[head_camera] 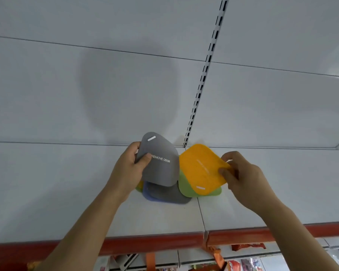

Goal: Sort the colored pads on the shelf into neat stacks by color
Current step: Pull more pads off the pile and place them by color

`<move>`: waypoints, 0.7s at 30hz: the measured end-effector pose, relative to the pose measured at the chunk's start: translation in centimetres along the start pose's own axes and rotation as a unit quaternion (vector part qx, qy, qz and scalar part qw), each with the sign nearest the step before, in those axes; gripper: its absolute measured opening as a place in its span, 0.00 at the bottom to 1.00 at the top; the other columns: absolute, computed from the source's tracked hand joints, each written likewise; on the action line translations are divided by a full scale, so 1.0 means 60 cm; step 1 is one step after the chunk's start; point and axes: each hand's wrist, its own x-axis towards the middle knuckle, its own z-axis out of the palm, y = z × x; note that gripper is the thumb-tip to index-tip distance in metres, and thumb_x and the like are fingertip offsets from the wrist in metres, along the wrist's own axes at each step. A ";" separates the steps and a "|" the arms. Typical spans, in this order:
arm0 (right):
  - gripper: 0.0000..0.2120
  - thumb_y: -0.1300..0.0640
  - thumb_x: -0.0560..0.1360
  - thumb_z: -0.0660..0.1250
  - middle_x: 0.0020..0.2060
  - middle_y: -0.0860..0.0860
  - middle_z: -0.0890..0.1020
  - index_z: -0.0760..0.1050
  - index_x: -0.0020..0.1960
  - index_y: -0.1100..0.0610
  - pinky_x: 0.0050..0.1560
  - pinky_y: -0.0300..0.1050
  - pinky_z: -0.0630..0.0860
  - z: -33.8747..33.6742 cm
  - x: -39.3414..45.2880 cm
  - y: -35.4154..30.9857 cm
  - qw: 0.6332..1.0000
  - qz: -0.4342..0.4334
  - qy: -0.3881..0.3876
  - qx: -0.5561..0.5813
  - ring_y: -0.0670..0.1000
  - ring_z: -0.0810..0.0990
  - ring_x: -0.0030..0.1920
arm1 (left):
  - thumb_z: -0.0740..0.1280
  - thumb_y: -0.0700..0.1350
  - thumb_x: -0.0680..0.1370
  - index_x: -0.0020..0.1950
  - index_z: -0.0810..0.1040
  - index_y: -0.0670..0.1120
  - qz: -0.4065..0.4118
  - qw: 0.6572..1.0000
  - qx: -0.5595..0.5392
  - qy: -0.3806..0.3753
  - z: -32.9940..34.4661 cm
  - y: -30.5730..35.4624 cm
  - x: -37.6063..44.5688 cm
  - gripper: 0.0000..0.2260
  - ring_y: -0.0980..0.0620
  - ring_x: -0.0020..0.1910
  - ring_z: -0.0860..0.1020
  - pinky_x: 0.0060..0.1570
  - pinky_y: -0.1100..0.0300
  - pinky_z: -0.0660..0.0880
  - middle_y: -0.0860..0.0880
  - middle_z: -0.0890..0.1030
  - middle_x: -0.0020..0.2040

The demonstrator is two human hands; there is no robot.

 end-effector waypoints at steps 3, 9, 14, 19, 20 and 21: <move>0.09 0.54 0.77 0.73 0.38 0.45 0.84 0.78 0.50 0.41 0.40 0.46 0.77 -0.028 -0.016 -0.002 0.994 0.040 0.072 0.074 0.46 0.79 0.39 | 0.67 0.43 0.84 0.63 0.80 0.55 0.018 1.000 -0.003 -0.024 0.019 0.015 -0.004 0.10 0.52 0.58 0.83 0.64 0.46 0.78 0.56 0.87 0.56; 0.05 0.51 0.81 0.69 0.41 0.42 0.83 0.79 0.50 0.41 0.38 0.46 0.76 -0.065 -0.022 0.035 0.973 0.061 0.157 0.160 0.43 0.80 0.42 | 0.67 0.47 0.82 0.59 0.82 0.55 0.043 0.998 -0.035 -0.028 0.075 0.067 -0.014 0.08 0.45 0.61 0.83 0.67 0.36 0.76 0.51 0.87 0.56; 0.03 0.50 0.84 0.64 0.39 0.46 0.82 0.74 0.53 0.41 0.36 0.49 0.78 -0.125 -0.048 0.098 0.967 0.044 0.190 0.164 0.48 0.80 0.38 | 0.69 0.48 0.78 0.59 0.82 0.53 0.021 0.995 -0.089 -0.031 0.148 0.101 -0.030 0.10 0.37 0.65 0.81 0.69 0.28 0.71 0.45 0.86 0.60; 0.03 0.51 0.83 0.64 0.39 0.45 0.81 0.74 0.55 0.42 0.35 0.46 0.76 -0.216 -0.089 0.206 0.967 0.041 0.206 0.148 0.47 0.79 0.38 | 0.70 0.48 0.76 0.56 0.83 0.52 0.034 0.993 -0.089 -0.076 0.318 0.150 -0.057 0.09 0.35 0.63 0.81 0.64 0.36 0.74 0.42 0.86 0.58; 0.03 0.51 0.84 0.64 0.39 0.45 0.81 0.74 0.55 0.43 0.35 0.45 0.74 -0.235 -0.101 0.231 0.964 0.049 0.213 0.152 0.47 0.79 0.38 | 0.70 0.47 0.77 0.56 0.83 0.52 0.039 0.991 -0.086 -0.093 0.360 0.161 -0.062 0.09 0.37 0.62 0.82 0.63 0.38 0.75 0.43 0.86 0.58; 0.03 0.51 0.84 0.64 0.39 0.45 0.81 0.74 0.56 0.44 0.34 0.45 0.73 -0.254 -0.115 0.258 0.961 0.059 0.220 0.154 0.47 0.79 0.38 | 0.70 0.47 0.77 0.56 0.83 0.52 0.043 0.989 -0.083 -0.112 0.402 0.172 -0.066 0.09 0.39 0.60 0.83 0.62 0.40 0.75 0.43 0.86 0.57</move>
